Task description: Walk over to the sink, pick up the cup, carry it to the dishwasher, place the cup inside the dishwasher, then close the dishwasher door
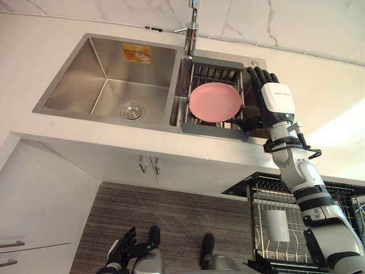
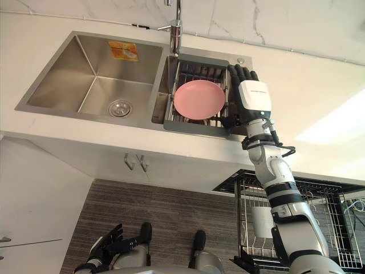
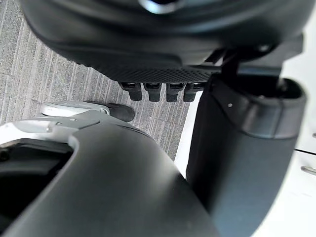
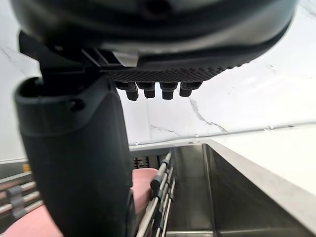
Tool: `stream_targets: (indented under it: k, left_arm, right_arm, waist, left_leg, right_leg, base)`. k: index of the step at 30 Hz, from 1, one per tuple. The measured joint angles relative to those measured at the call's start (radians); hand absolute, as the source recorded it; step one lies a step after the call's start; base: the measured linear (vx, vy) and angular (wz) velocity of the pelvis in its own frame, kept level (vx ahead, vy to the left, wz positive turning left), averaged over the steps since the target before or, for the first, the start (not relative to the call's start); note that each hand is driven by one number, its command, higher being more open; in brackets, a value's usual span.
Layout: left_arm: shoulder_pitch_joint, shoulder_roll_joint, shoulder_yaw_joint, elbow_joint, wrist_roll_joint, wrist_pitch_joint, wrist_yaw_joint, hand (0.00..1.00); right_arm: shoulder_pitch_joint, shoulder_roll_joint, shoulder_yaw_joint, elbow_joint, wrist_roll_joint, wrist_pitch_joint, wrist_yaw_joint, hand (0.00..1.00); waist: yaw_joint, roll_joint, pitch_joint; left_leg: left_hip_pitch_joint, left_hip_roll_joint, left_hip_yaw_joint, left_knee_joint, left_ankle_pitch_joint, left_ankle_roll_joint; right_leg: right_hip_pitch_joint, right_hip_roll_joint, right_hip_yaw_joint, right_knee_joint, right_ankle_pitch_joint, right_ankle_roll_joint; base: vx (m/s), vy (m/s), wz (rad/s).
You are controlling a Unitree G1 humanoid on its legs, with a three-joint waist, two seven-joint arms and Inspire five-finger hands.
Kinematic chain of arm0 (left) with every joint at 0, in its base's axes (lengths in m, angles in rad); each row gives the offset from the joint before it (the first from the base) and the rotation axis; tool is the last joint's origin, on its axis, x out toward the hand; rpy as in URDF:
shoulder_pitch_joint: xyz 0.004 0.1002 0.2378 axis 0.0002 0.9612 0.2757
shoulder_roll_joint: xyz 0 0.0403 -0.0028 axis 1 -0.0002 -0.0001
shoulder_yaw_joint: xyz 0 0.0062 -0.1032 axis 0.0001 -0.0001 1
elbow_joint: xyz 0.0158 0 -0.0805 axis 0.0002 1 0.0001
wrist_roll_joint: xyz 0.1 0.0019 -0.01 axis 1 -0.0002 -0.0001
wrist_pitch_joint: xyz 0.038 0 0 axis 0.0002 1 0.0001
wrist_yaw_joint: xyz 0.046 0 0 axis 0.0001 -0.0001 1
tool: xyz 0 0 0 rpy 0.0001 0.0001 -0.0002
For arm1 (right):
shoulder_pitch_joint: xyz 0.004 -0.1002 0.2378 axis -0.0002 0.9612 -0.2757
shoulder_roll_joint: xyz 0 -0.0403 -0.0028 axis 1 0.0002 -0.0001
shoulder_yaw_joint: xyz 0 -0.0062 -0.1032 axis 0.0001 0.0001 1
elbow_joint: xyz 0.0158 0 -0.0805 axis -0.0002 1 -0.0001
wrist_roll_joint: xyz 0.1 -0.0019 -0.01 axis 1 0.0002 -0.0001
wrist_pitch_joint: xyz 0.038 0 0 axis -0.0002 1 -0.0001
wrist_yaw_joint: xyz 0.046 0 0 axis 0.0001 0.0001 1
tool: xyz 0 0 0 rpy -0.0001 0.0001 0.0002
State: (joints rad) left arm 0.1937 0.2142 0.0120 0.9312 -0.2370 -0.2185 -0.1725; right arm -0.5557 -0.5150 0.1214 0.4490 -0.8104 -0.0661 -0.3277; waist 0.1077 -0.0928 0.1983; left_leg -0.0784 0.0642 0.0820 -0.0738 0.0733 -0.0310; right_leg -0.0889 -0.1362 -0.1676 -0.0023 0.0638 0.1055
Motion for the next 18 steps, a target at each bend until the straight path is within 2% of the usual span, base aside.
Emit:
stream_targets:
  k: [6, 10, 18]
  left_arm:
    - [0.000, -0.001, -0.001, -0.029, -0.004, 0.000, -0.001, 1.00]
    - [0.000, -0.002, -0.001, -0.035, -0.020, -0.002, -0.002, 1.00]
    - [-0.002, -0.002, -0.001, -0.066, -0.027, -0.014, -0.005, 1.00]
  right_arm:
    - [-0.036, 0.009, 0.000, 0.017, 0.001, 0.015, -0.022, 1.00]
    - [-0.047, 0.009, 0.000, 0.019, 0.000, 0.019, -0.020, 1.00]
    - [-0.104, 0.006, 0.007, 0.070, -0.001, 0.046, 0.007, 1.00]
  waist:
    - [0.003, 0.000, 0.031]
    - [0.003, 0.002, 0.038]
    - [0.007, 0.003, 0.067]
  left_leg:
    - [-0.010, 0.002, -0.004, 0.017, -0.015, -0.005]
    - [-0.039, 0.007, -0.014, 0.040, -0.032, 0.015]
    - [-0.087, 0.036, -0.028, 0.063, -0.034, 0.016]
  right_leg:
    - [-0.001, -0.001, 0.000, 0.004, 0.012, 0.020]
    - [-0.021, 0.003, -0.002, 0.018, 0.014, 0.019]
    - [-0.053, 0.029, -0.003, 0.020, 0.040, 0.011]
  base:
    - [0.01, 0.005, 0.01]
    - [-0.02, 0.006, 0.05]
    - [-0.01, -0.010, 0.03]
